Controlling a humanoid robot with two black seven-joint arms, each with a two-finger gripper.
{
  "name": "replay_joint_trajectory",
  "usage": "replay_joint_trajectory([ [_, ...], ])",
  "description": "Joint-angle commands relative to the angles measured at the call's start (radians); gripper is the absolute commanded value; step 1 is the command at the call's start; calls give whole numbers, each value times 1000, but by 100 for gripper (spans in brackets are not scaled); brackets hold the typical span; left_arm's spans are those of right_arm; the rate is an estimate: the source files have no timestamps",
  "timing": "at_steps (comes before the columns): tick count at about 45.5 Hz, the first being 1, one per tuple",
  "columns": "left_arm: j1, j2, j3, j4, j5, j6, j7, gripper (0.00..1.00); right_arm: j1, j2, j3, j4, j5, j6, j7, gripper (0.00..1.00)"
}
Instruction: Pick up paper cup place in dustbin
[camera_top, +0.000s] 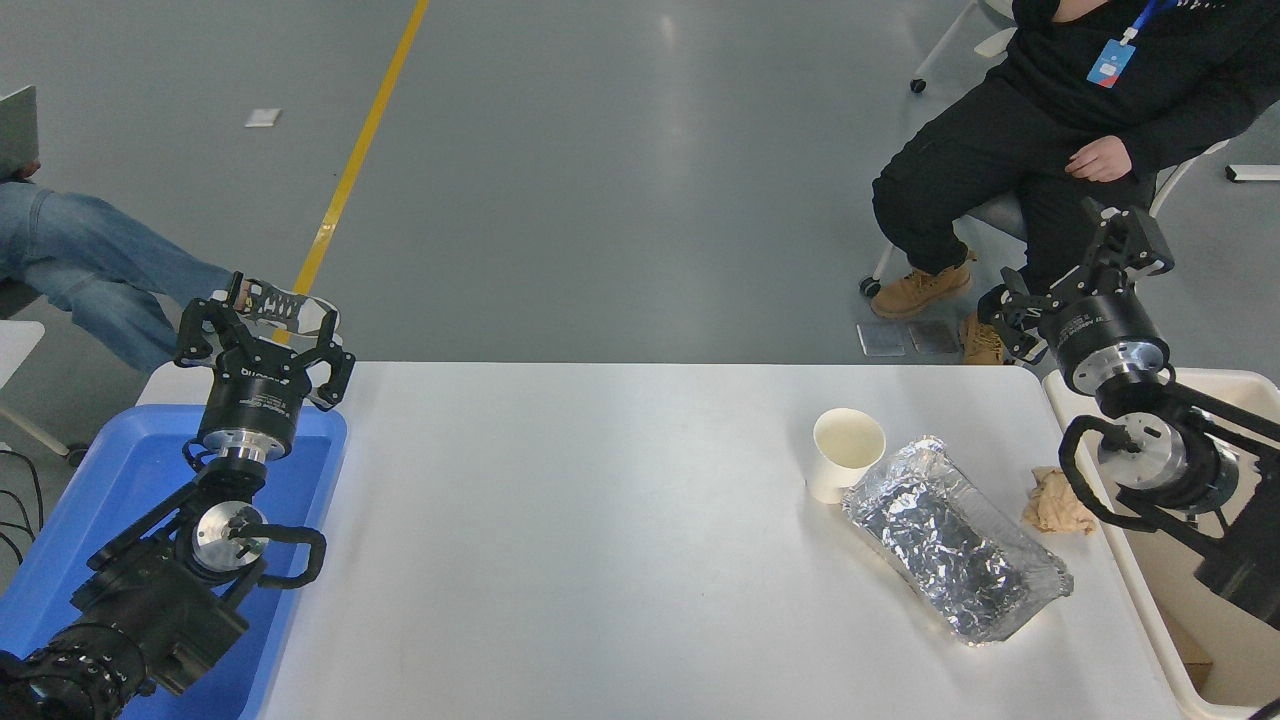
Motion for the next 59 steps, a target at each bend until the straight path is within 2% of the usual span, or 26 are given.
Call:
replay_joint_trajectory([
  [1,0,0,0,0,0,0,2,99,-4,-11,6,2,-1,0,-6,100],
  [14,0,-2,0,0,0,0,0,99,-5,-51,4,5,-1,2,-6,100],
  [41,0,-2,0,0,0,0,0,99,1,-58,-19,0,-10,2,-6,100],
  [59,0,-2,0,0,0,-1,0,99,13,-80,-24,0,-55,2,-6,100],
])
